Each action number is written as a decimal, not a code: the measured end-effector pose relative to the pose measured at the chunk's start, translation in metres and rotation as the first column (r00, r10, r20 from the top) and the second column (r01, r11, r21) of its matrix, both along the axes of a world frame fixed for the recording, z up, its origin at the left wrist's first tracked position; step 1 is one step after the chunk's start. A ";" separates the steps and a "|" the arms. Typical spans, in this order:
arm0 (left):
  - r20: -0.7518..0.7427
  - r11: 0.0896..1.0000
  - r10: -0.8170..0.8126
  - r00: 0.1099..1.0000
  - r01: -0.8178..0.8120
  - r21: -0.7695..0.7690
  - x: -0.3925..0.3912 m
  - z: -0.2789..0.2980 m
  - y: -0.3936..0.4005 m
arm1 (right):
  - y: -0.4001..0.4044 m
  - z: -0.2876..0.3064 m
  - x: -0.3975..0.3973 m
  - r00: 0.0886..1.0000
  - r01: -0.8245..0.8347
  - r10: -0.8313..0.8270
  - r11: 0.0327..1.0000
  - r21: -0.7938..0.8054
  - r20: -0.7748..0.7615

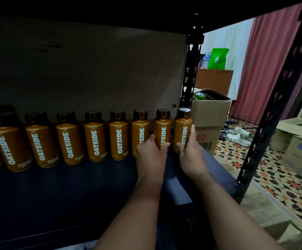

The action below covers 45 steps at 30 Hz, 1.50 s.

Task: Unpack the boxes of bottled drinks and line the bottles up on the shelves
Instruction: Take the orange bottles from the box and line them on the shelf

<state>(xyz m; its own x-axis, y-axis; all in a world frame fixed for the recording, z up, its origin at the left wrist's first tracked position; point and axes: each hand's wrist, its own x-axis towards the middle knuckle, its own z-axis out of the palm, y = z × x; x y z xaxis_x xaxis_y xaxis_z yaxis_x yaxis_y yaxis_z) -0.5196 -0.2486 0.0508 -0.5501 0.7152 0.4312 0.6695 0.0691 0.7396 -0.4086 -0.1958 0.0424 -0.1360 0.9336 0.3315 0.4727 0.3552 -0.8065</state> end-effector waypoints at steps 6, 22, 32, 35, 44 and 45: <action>0.038 1.000 -0.011 0.999 0.010 0.017 -0.001 -0.003 0.001 | 0.001 0.000 -0.001 1.000 0.005 -0.005 1.000 -0.002 0.023; 0.048 1.000 0.015 0.999 -0.015 0.012 -0.003 -0.007 0.005 | 0.001 -0.001 -0.001 0.998 0.001 -0.001 1.000 0.002 0.057; 0.041 0.998 0.056 0.998 -0.054 -0.031 -0.006 -0.008 0.002 | -0.002 0.003 -0.001 0.999 0.000 0.002 0.999 -0.040 0.039; 0.026 0.999 0.043 0.999 -0.043 -0.017 -0.009 -0.009 -0.013 | -0.008 0.004 0.001 0.999 0.044 -0.042 0.997 -0.060 0.029; 0.203 0.967 -0.124 0.971 0.073 0.244 -0.015 -0.012 -0.117 | -0.122 -0.014 -0.011 0.996 0.060 -0.048 0.988 0.141 -0.081; 0.155 0.947 -0.155 0.976 0.101 0.306 -0.016 -0.017 -0.136 | -0.143 -0.020 -0.015 0.991 0.040 -0.015 0.982 0.185 -0.136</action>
<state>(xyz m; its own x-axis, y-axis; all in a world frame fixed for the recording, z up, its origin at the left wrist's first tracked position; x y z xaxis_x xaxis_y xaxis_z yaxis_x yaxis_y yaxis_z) -0.5357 -0.3851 0.0338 -0.5479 0.6400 0.5386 0.5166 -0.2475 0.8197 -0.4240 -0.3384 0.0229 -0.0543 0.8564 0.5135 0.3773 0.4937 -0.7835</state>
